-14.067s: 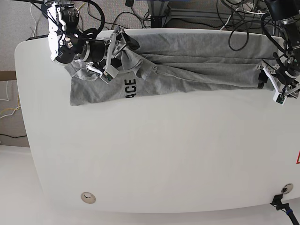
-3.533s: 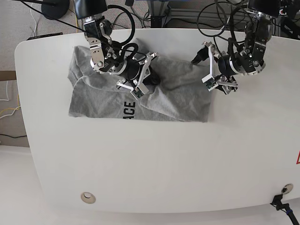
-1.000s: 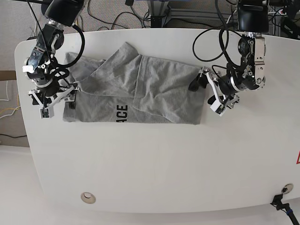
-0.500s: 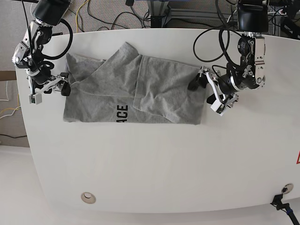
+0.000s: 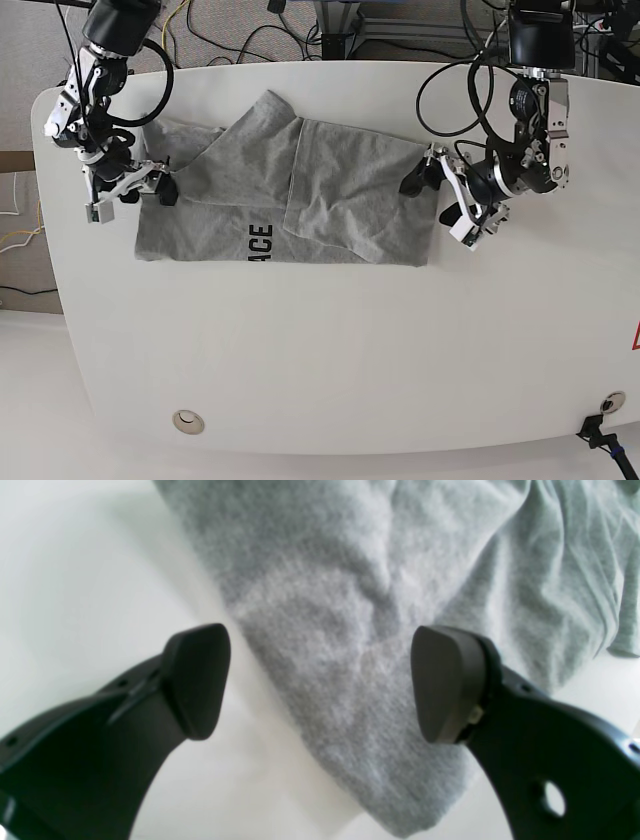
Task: Fold the T-shirt properly
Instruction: 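Move the right gripper to the shirt's outer end and grasp it, then fold the grasped end with the right gripper toward the left gripper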
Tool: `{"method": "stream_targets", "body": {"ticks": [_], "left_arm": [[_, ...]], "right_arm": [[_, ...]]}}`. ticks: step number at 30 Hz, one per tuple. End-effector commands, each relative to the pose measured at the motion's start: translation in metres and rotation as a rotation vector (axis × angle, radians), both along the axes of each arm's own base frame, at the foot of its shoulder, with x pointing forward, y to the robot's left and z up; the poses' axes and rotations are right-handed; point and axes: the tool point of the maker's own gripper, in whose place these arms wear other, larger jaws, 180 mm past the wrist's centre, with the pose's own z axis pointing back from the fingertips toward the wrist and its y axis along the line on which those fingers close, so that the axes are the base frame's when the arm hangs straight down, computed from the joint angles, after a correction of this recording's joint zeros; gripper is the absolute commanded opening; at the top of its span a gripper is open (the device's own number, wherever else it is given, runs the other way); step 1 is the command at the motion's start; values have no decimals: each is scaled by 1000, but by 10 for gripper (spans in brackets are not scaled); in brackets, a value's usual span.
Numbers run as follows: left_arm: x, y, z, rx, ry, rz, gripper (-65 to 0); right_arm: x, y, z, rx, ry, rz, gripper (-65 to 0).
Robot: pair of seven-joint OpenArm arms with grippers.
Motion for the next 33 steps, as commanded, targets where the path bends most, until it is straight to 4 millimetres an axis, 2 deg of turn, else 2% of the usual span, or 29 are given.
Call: {"method": "stream_targets", "body": {"ticks": [1,2,4,7,9,11,18,23,27,30,31,33], "left_arm": [[12,-2,18,-29,-58,2,-118],[12,-2,18,-29,-58,2,-126],[13,-3,22,-28,-74,-3,-192],[15,-5,29,-25,-97,-10,-367],[15,-5,29,-25,-97,-10,-462],[15,-5,29,-25,-96,-9,-515],[16,-10,26,-25,-90,-21,-518],[6,-8,-7,22,-1,-24,-518],[5,-6,-23,29,50,-10,-518],[4,-6,-25,29,54,-8,-518],[4,-6,-24,29,53,-9,-518],[4,-5,-24,30,53,-9,-518]], "right_arm": [[1,9,-1,-5,13,36,-156],[1,15,-2,8,13,40,-156],[1,23,-5,24,13,40,-156],[1,25,-5,30,13,40,-156],[1,26,-5,30,14,41,-156],[1,24,-5,27,12,41,-156],[3,23,-3,23,7,41,-156],[4,23,-3,24,5,41,-156],[4,26,-3,31,3,42,-157],[3,28,-4,35,6,43,-157],[2,30,-5,37,10,49,-157],[2,48,-9,44,22,97,-161]]}}
